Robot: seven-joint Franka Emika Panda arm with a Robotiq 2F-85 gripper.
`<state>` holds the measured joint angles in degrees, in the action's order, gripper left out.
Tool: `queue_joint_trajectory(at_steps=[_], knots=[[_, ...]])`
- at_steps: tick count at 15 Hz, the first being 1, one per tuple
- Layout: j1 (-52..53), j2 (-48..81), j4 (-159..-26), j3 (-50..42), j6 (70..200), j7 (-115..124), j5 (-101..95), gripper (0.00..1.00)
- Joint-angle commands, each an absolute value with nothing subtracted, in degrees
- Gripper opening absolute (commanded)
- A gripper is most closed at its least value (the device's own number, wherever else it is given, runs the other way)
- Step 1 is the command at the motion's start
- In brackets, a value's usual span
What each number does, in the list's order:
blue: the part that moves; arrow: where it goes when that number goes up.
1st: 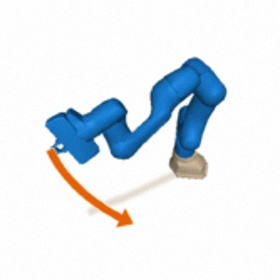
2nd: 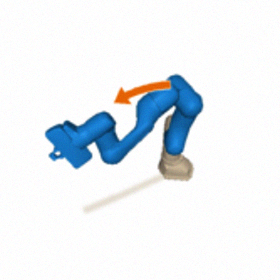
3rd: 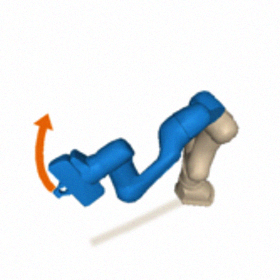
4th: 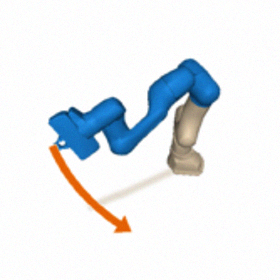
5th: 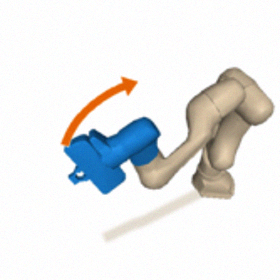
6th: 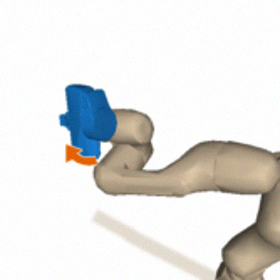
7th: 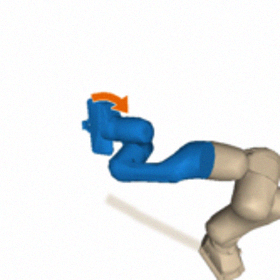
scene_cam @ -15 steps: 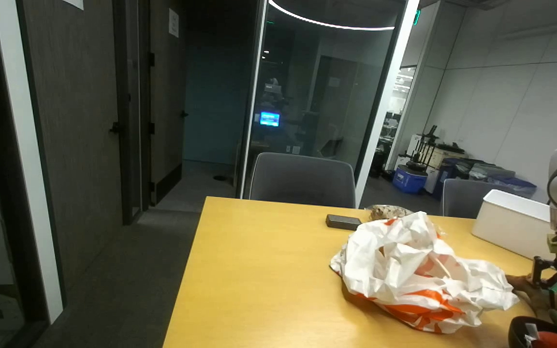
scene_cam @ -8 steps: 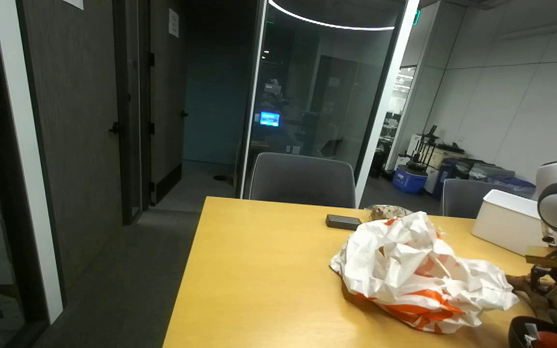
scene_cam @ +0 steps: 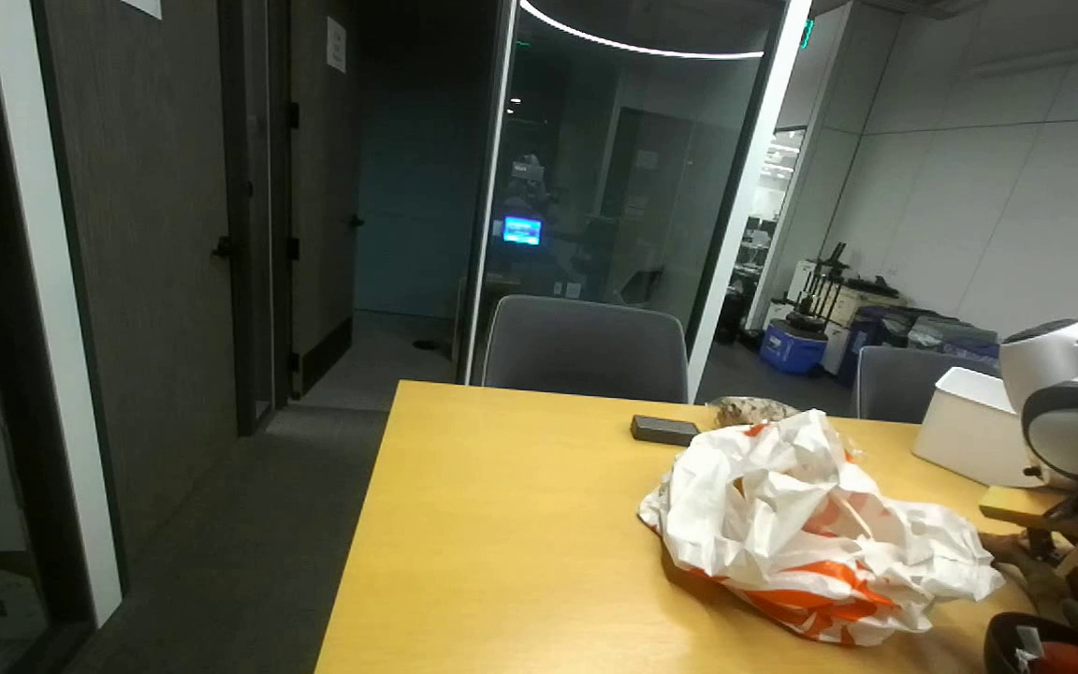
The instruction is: Put the items on the table in the plastic bag
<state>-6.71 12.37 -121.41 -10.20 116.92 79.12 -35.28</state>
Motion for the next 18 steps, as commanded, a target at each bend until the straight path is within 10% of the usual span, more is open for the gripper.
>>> queue_joint_trajectory(at_steps=[1, 18], knots=[[-4.8, 14.4, -119.0, -11.2, 115.2, 88.1, -40.1, 1.00], [-8.6, 13.9, -122.2, -12.4, 133.8, 75.7, -51.5, 1.00]])
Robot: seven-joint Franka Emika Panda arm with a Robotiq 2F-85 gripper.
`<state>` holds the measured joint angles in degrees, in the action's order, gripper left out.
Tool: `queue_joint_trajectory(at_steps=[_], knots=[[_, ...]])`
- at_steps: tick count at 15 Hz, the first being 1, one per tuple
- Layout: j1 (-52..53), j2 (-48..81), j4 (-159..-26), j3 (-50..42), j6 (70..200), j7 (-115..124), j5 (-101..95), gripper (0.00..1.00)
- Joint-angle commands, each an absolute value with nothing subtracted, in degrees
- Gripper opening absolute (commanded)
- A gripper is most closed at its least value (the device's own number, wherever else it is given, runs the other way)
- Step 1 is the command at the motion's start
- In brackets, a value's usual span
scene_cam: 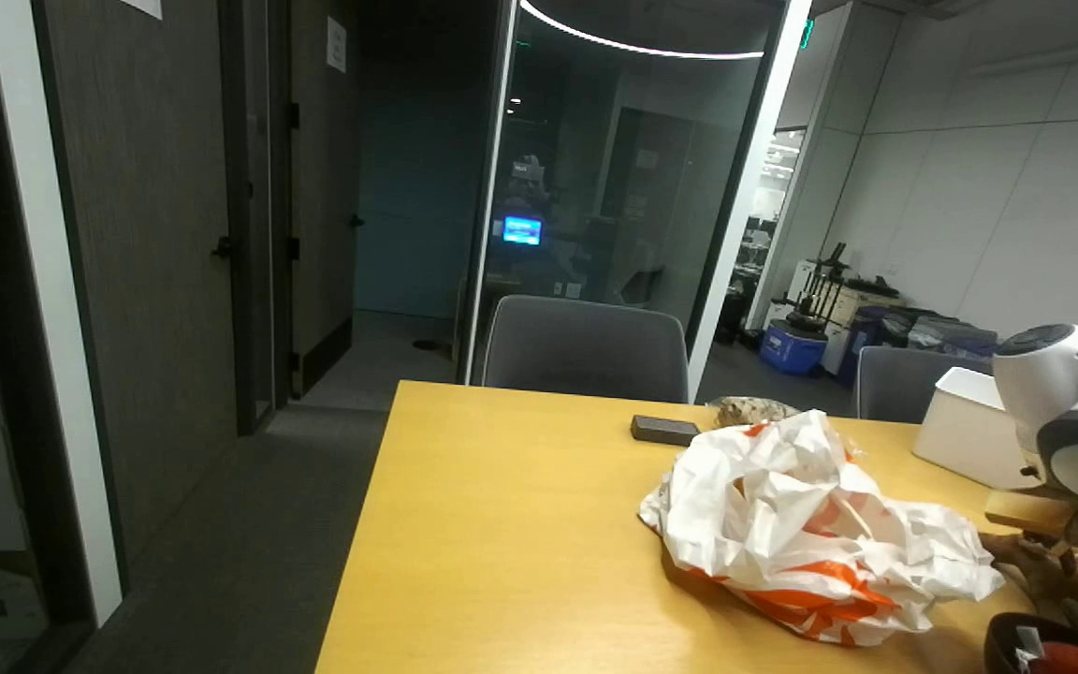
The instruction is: Put the items on the table in the plastic bag
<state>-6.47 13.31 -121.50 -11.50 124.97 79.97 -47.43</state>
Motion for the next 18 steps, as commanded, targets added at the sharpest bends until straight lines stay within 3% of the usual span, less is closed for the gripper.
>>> queue_joint_trajectory(at_steps=[1, 5, 6, 7, 10, 13, 16, 18], knots=[[-9.5, 14.6, -122.2, -12.7, 137.9, 74.2, -52.1, 1.00], [-13.1, 20.0, -121.0, -12.9, 152.7, 62.7, -47.7, 1.00], [-14.1, 20.9, -121.1, -12.6, 155.7, 58.6, -45.3, 0.75], [-16.7, 21.9, -121.0, -10.1, 157.0, 54.5, -42.6, 0.75], [-21.0, 22.6, -120.8, -5.1, 155.3, 41.8, -32.0, 0.52], [-14.0, 20.6, -119.7, -11.9, 148.5, 34.6, -23.2, 0.30], [-9.1, 16.9, -119.5, -17.6, 142.0, 38.4, -26.4, 0.09], [-7.3, 12.9, -121.3, -20.0, 140.7, 40.4, -29.0, 0.06]])
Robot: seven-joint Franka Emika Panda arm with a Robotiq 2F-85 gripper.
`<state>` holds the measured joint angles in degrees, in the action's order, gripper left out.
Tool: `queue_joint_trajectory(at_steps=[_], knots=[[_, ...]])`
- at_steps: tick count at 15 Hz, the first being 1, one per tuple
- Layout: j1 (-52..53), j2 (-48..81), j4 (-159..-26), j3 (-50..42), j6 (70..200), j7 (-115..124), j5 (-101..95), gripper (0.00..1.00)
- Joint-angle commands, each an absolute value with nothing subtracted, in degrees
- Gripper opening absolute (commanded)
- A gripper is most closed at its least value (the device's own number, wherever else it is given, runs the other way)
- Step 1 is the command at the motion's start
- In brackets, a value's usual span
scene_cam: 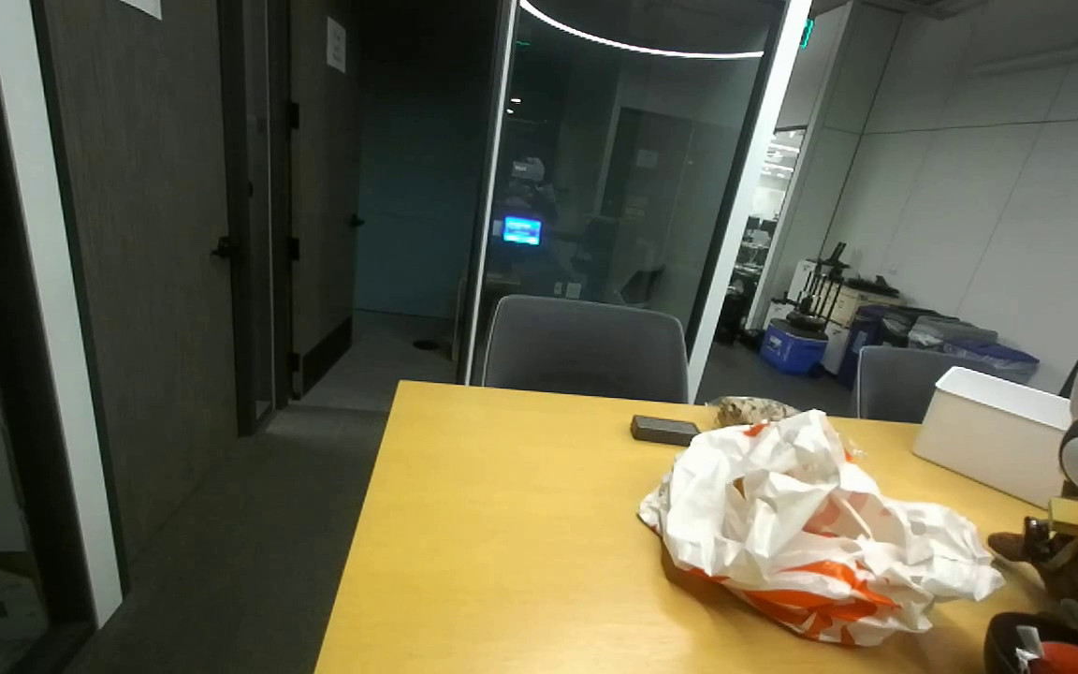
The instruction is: Put the items on the table in the plastic bag
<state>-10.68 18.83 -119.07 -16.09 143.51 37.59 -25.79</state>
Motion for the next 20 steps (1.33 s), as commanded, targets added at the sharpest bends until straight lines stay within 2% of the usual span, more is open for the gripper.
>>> queue_joint_trajectory(at_steps=[1, 4, 8, 16, 20], knots=[[-6.9, 10.7, -122.4, -20.7, 141.1, 40.8, -30.3, 0.05], [-7.0, 4.0, -125.5, -21.3, 143.9, 43.2, -35.4, 0.07], [-8.7, -3.8, -129.6, -17.7, 149.5, 41.3, -39.2, 0.09], [-7.2, -14.7, -133.7, -3.3, 147.8, 46.6, -47.9, 0.09], [-4.9, -13.4, -132.6, 2.3, 144.9, 44.2, -44.7, 0.09]])
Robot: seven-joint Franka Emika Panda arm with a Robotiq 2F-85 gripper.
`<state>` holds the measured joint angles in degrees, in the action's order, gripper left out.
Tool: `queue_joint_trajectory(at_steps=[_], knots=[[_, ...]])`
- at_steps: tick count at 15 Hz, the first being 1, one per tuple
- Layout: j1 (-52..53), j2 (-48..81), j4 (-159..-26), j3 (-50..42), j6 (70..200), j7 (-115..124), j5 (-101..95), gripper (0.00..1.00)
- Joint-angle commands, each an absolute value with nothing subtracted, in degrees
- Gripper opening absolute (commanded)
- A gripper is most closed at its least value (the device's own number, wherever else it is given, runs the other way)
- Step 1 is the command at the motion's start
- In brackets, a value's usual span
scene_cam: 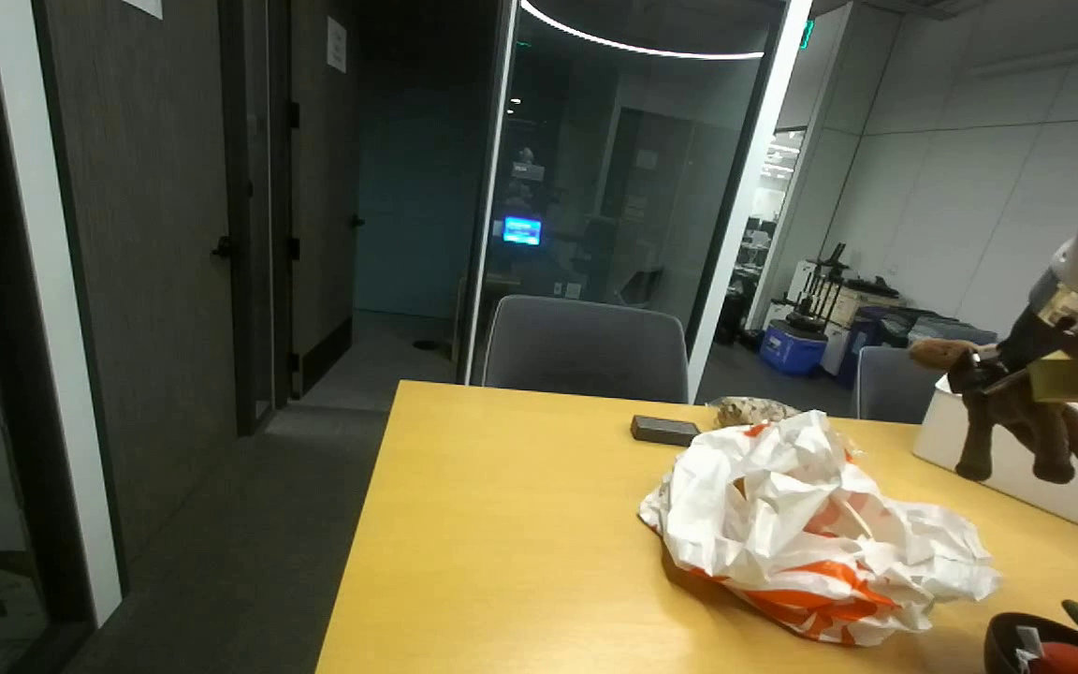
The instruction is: Put the items on the table in the plastic bag
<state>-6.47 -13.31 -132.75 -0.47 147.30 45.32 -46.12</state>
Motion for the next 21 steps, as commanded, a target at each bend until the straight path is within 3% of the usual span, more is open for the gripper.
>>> queue_joint_trajectory(at_steps=[1, 21], knots=[[-4.1, -12.1, -132.2, 3.1, 144.4, 43.3, -43.4, 0.09], [1.6, -2.9, -128.7, 6.0, 128.6, 33.2, -42.2, 0.11]])
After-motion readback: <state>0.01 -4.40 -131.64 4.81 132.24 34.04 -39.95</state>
